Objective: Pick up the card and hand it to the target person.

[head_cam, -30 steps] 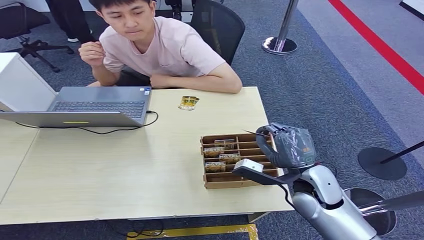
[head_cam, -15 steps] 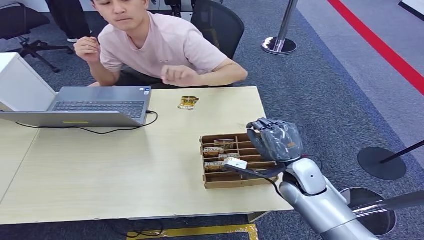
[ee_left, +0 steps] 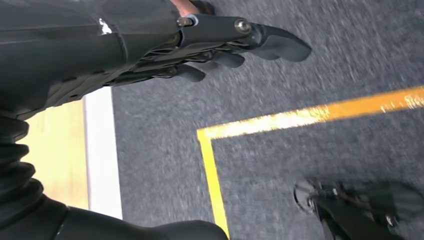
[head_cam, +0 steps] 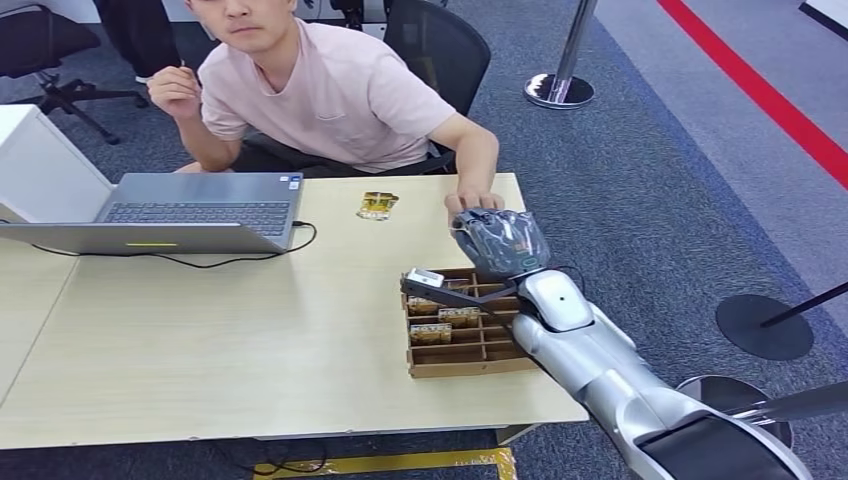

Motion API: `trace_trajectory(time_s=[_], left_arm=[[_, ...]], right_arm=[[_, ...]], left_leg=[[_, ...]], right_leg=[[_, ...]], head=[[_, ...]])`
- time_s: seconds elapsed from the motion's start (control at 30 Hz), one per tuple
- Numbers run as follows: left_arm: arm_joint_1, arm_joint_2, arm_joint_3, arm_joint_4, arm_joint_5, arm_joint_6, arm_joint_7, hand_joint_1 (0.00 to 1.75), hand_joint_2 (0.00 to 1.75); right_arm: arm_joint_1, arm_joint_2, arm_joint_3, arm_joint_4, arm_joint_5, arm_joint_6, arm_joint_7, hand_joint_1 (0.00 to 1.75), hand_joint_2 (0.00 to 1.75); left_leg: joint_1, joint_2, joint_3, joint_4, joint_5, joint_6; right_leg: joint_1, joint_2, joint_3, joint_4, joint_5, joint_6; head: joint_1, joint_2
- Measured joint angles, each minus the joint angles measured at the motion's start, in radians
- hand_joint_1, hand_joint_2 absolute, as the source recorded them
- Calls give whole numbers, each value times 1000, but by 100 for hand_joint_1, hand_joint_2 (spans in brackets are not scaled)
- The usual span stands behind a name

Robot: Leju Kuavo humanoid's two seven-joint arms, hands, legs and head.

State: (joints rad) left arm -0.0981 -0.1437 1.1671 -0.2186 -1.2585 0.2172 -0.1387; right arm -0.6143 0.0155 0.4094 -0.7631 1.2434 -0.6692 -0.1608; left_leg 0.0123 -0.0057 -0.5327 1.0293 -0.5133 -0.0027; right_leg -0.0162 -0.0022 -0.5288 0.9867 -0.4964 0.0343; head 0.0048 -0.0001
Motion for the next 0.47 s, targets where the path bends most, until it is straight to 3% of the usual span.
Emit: trace_trajectory(time_s=[0.1,0.23,0.37,0.43,0.47], left_arm=[[0,0,0,0,2,-31,3,0,175],[0,1,0,0,1,-71,1,0,175],[0,3,0,0,2,-85,0,0,175],[0,4,0,0,13,-80,2,0,87],[0,4,1,0,16,-78,2,0,58]], right_arm=[[-42,25,6,75,4,2,8,155,175],[-81,48,12,140,6,3,18,0,175],[-110,62,16,187,2,0,18,0,175],[-122,66,17,205,-4,-3,14,0,175],[-125,67,18,209,-5,-3,13,0,175]], left_leg=[[0,0,0,0,0,0],[0,0,0,0,0,0],[0,0,0,0,0,0],[0,0,0,0,0,0],[0,0,0,0,0,0]], right_leg=[[0,0,0,0,0,0],[0,0,0,0,0,0],[0,0,0,0,0,0],[0,0,0,0,0,0],[0,0,0,0,0,0]], head=[[0,0],[0,0],[0,0],[0,0],[0,0]])
